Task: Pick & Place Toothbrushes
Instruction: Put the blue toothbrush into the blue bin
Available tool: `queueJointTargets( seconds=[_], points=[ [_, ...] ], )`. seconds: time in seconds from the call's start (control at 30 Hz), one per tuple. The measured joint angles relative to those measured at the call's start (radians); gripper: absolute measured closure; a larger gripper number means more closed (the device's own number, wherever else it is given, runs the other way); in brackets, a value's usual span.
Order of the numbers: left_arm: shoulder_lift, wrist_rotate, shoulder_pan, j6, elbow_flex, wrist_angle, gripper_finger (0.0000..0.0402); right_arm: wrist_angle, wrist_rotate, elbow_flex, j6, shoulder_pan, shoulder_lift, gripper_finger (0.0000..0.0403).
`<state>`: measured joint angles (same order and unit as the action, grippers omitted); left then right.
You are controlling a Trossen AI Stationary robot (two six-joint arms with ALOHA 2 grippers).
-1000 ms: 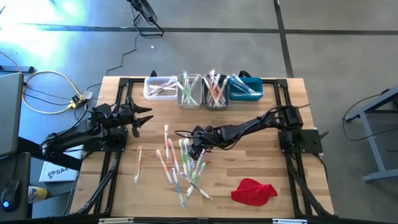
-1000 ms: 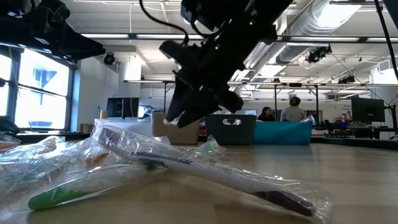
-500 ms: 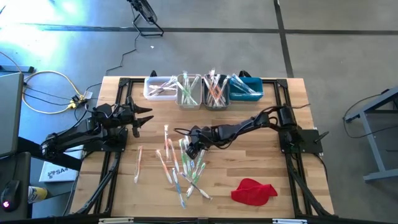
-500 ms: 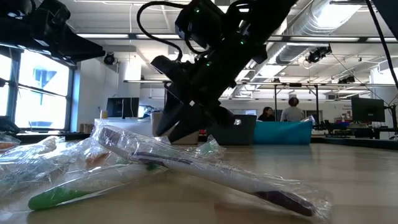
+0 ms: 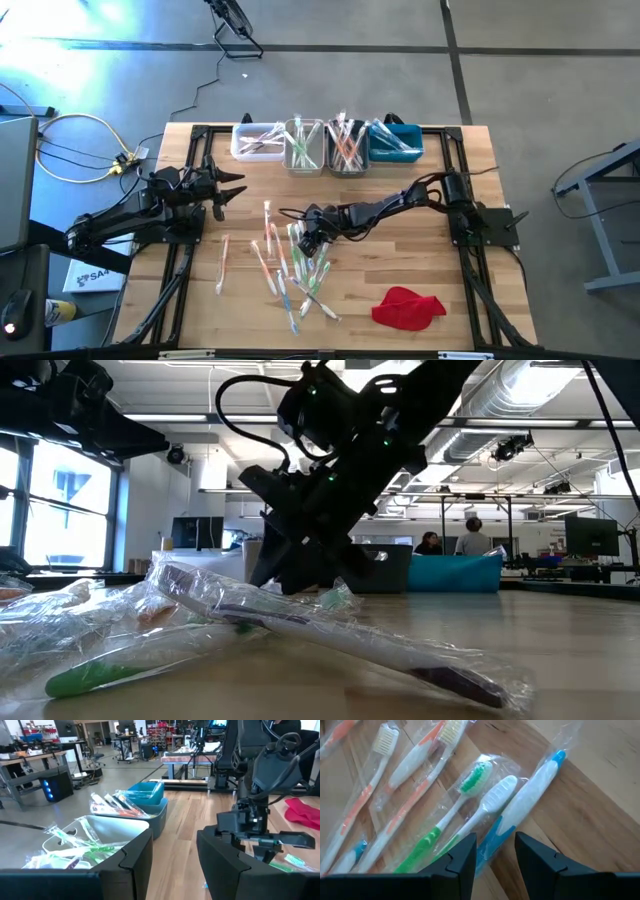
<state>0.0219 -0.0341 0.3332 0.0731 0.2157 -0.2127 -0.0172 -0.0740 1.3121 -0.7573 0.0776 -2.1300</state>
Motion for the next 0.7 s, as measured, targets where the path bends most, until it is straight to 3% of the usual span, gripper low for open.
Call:
queueJointTargets(
  seconds=[0.17,0.5,0.7],
  points=[
    [0.000,0.000,0.000,0.000,0.000,0.000,0.0252,-0.006,-0.005,-0.002,0.025,-0.007,0.013,0.0294],
    [0.000,0.000,0.000,0.000,0.000,-0.001,0.0252,-0.005,-0.013,-0.002,0.090,-0.015,0.020,0.0393],
    [0.000,0.000,0.000,0.000,0.000,-0.001,0.0252,-0.014,-0.035,-0.002,0.154,-0.021,0.049,0.0400]
  ],
)
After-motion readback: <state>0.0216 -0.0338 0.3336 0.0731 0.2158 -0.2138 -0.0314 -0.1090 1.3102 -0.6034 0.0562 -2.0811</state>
